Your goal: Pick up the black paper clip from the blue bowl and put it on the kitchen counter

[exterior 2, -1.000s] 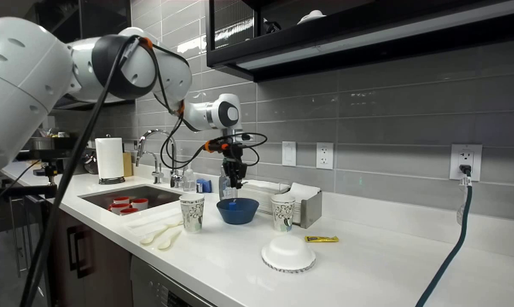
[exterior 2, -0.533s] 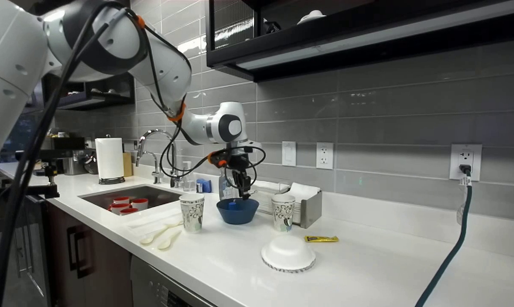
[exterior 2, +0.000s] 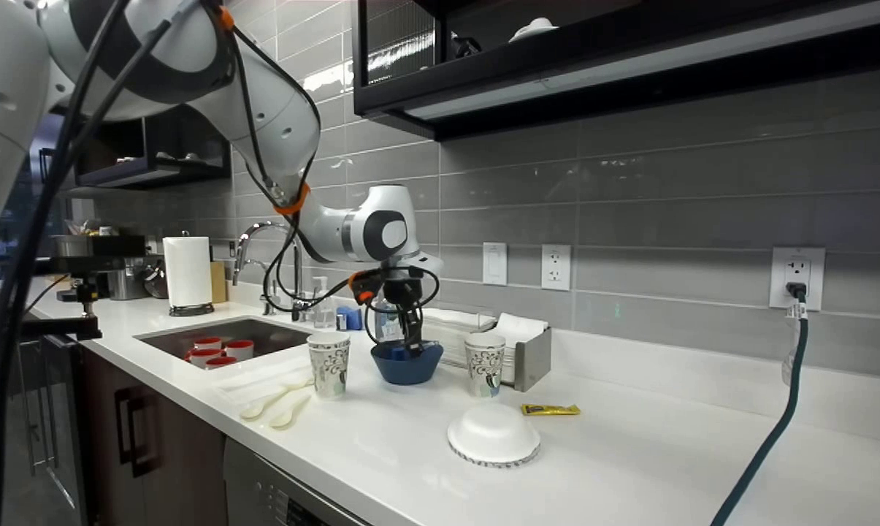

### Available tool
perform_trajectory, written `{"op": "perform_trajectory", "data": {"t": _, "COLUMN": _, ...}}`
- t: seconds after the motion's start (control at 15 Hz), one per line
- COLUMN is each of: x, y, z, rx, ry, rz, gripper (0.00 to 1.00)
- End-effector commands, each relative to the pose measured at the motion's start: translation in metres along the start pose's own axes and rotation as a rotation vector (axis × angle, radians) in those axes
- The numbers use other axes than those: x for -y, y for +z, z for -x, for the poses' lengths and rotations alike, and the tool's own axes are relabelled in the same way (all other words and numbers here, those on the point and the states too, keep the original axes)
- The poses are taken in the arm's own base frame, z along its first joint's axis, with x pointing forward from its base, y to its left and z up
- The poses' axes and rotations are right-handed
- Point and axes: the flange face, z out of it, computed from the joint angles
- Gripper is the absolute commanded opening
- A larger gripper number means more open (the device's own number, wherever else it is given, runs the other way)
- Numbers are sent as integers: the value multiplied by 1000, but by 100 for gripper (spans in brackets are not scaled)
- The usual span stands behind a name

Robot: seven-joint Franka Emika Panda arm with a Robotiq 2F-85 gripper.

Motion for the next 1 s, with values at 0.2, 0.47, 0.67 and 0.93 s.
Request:
{"op": "perform_trajectory", "data": {"t": 0.2, "x": -42, "y": -23, "z": -4, "rx": 133, "ry": 55, "rz": 73, "gripper": 11}}
{"op": "perform_trajectory", "data": {"t": 0.47, "x": -64, "y": -29, "z": -4, "rx": 215, "ry": 106, "rz": 138, "gripper": 11}}
{"op": "perform_trajectory", "data": {"t": 0.67, "x": -91, "y": -12, "z": -15, "rx": 181, "ry": 97, "rz": 126, "gripper": 11}}
{"op": "perform_trajectory", "data": {"t": 0.93, "x": -125, "y": 30, "z": -15, "rx": 190, "ry": 69, "rz": 142, "gripper": 11}}
